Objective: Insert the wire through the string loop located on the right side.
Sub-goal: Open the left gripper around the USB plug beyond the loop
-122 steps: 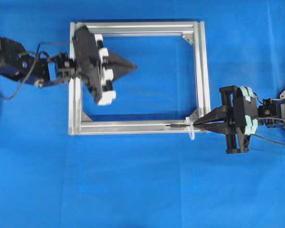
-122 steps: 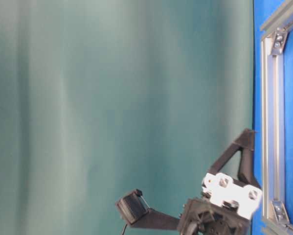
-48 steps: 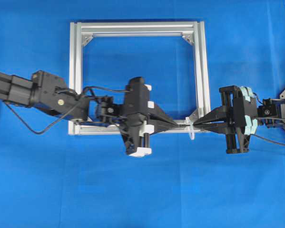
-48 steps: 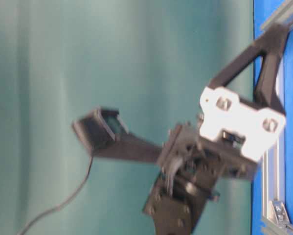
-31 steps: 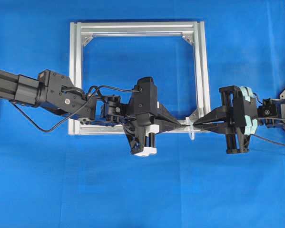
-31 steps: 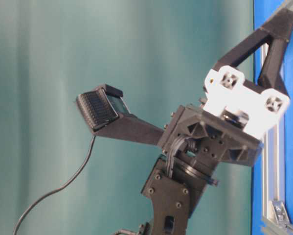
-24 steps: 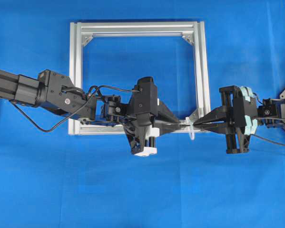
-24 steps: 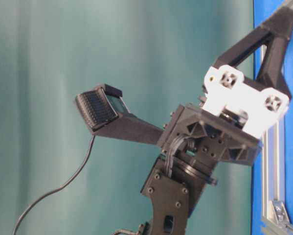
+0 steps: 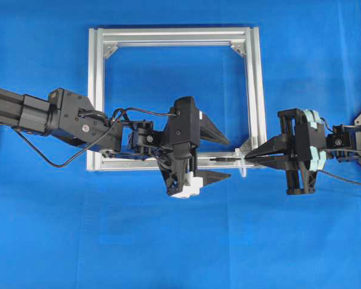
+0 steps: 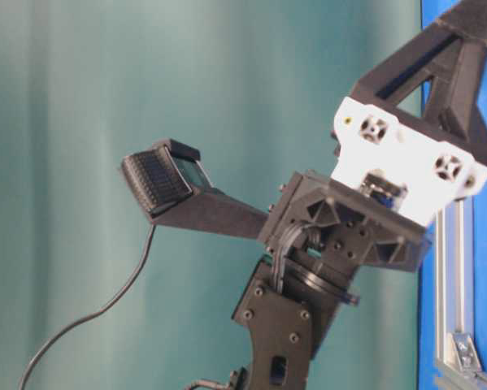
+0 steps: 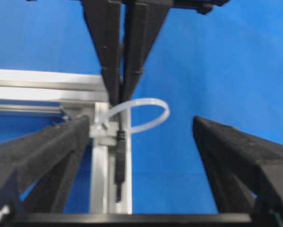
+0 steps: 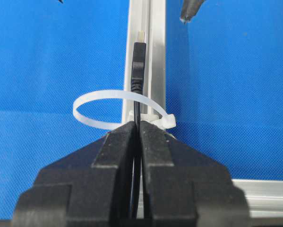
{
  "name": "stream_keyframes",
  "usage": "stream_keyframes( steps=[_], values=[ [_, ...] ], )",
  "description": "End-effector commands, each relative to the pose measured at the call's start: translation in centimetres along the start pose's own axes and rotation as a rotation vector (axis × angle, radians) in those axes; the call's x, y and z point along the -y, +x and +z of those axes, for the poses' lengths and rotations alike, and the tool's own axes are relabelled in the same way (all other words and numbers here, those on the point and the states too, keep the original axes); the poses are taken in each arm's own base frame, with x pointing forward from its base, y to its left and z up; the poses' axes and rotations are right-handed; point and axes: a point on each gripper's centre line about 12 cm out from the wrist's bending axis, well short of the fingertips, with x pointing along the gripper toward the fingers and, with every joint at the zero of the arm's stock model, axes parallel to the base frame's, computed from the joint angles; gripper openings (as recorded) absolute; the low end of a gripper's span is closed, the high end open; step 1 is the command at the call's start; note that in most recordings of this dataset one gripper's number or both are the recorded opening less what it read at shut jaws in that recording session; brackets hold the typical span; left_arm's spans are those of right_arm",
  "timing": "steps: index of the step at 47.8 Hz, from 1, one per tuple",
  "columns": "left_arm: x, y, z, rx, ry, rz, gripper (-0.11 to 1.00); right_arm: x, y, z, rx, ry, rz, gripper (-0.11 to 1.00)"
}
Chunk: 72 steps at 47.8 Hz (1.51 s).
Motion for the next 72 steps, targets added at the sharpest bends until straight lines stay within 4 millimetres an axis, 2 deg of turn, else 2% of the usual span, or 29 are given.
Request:
stream_keyframes(
  steps=[1, 6, 18, 36, 72],
  values=[
    [0.2, -0.1, 1.8, 0.049, 0.0, -0.006, 0.91, -0.1, 0.2, 0.8, 0.026, 0.002, 0.003, -0.04],
    [0.1, 0.2, 1.3, 0.041, 0.0, -0.005, 0.9, -0.2, 0.2, 0.8, 0.025, 0.001, 0.005, -0.04],
    [-0.3, 1.9, -1.7, 0.007, -0.007, 0.004, 0.9, -0.1, 0.2, 0.8, 0.026, 0.002, 0.003, -0.04],
    [-0.4, 2.3, -2.6, -0.005, -0.006, 0.005, 0.9, -0.1, 0.2, 0.7, 0.024, 0.002, 0.003, -0.04],
    [-0.1, 2.3, -2.6, -0.009, -0.003, 0.0, 0.9, -0.1, 0.2, 0.8, 0.026, 0.002, 0.003, -0.04]
  ],
)
